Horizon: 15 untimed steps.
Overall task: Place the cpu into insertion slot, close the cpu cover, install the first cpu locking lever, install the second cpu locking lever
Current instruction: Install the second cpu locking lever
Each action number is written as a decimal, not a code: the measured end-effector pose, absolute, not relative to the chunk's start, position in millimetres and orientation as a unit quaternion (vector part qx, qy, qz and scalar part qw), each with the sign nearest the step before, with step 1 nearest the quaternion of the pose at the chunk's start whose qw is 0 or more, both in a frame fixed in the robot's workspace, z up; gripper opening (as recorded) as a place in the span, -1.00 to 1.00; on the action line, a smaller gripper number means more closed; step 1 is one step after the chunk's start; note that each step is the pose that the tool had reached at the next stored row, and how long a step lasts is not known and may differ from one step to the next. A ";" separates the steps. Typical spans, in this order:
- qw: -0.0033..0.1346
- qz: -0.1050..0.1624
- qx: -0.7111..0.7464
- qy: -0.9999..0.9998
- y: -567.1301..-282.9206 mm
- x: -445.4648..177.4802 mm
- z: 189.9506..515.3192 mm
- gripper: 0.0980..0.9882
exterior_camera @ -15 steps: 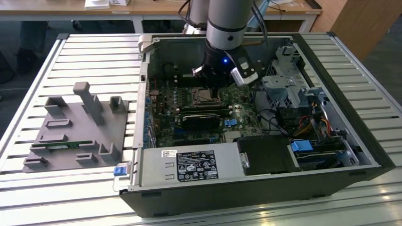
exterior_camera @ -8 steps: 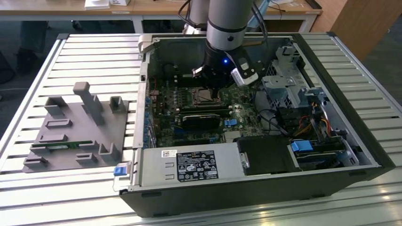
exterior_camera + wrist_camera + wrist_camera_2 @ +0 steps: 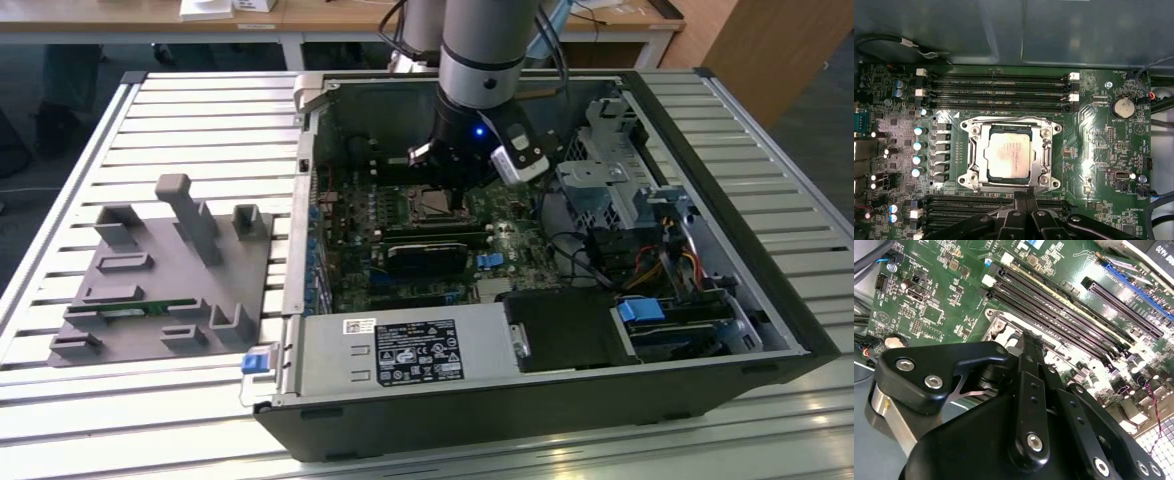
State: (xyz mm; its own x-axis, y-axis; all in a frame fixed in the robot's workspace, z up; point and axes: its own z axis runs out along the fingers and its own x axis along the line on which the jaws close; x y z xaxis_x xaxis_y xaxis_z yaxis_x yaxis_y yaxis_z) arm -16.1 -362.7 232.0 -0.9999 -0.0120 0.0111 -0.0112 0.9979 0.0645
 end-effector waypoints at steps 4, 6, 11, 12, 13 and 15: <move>0.006 -0.032 0.006 -0.999 -364.2 -16.1 232.0 -0.98; 0.006 -0.032 0.006 -0.999 -364.9 -16.1 231.9 -0.98; 0.007 -0.032 0.006 -0.999 -365.6 -18.7 230.6 -0.98; 0.007 -0.032 0.006 -0.999 -365.7 -20.8 230.4 -0.98; 0.007 -0.032 0.006 -0.999 -366.0 -22.5 230.2 -0.98; 0.007 -0.033 0.006 -0.999 -366.7 -26.6 229.8 -0.98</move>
State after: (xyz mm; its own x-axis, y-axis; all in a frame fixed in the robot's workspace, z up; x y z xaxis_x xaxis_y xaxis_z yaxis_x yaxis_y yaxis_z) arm -26.6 -366.7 229.8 -0.9998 -0.0119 0.0132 -0.0110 0.9978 0.0651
